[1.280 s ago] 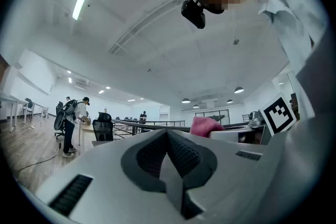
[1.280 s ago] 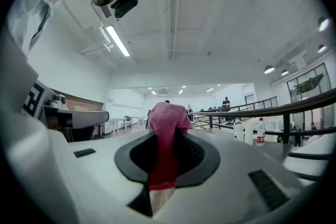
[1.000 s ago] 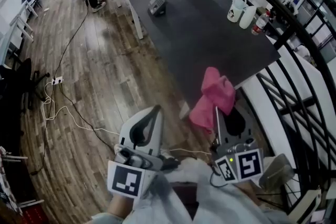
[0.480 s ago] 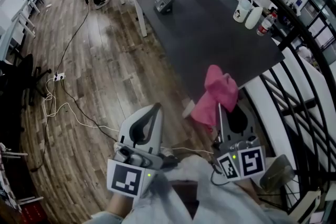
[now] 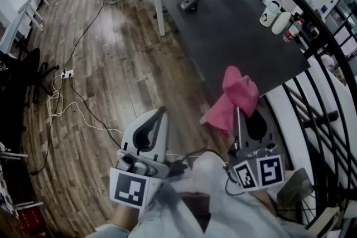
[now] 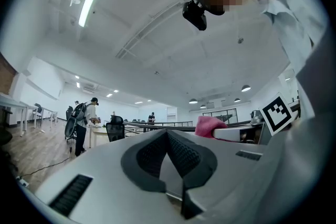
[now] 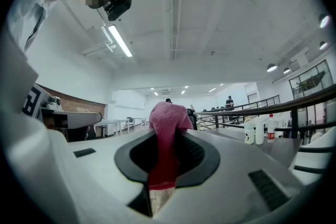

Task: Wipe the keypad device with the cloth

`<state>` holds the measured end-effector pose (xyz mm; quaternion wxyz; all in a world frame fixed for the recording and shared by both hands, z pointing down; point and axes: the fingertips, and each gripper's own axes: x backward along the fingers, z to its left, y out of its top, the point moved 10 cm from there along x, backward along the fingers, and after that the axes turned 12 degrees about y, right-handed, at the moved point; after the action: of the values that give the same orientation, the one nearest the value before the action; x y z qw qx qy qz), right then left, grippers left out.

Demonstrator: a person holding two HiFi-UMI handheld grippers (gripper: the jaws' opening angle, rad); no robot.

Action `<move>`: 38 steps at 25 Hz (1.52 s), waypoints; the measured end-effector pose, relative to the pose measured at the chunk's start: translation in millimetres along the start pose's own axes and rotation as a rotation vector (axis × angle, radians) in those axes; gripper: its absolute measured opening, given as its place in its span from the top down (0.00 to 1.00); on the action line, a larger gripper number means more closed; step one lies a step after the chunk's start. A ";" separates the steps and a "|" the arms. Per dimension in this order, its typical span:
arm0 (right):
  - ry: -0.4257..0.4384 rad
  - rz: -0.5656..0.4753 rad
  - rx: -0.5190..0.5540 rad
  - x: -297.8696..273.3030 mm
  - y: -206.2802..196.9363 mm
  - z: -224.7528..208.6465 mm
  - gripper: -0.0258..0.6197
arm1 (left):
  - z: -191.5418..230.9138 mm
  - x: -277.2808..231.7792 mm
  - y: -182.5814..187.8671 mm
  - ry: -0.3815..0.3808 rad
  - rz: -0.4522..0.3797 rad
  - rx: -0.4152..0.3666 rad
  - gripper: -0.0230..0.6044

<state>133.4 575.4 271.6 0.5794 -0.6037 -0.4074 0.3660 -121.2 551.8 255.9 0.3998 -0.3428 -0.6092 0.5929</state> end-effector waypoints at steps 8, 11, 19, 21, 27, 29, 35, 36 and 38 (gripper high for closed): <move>0.057 -0.009 -0.001 -11.2 -1.9 13.0 0.85 | 16.0 19.5 5.1 0.069 -0.017 -0.019 0.96; 0.071 -0.002 -0.012 -14.9 -6.3 13.7 0.85 | 20.8 28.5 4.1 0.104 -0.008 -0.024 0.96; 0.146 0.017 -0.004 -40.3 -12.1 11.1 0.85 | 33.7 32.1 0.7 0.178 -0.027 -0.029 0.96; 0.174 0.018 0.005 -50.0 -11.7 10.7 0.85 | 37.0 28.5 0.1 0.199 -0.028 -0.034 0.96; 0.247 0.011 0.022 -93.2 -9.2 10.8 0.85 | 56.7 8.7 2.3 0.257 -0.039 -0.045 0.96; 0.273 0.011 0.036 -109.7 -7.8 10.4 0.85 | 63.8 1.3 3.5 0.274 -0.040 -0.050 0.96; 0.324 0.015 0.061 -158.8 -7.3 5.1 0.85 | 89.1 -23.3 1.4 0.315 -0.026 -0.057 0.96; 0.329 0.020 0.060 -167.1 -7.4 2.4 0.85 | 93.0 -28.2 1.1 0.322 -0.023 -0.057 0.96; 0.340 0.029 0.054 -185.5 -7.7 -4.0 0.85 | 101.6 -39.9 0.0 0.339 -0.017 -0.052 0.96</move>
<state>62.3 403.9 274.0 0.6505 -0.6469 -0.2851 0.2776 -194.3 470.7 255.1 0.4930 -0.4431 -0.5511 0.5069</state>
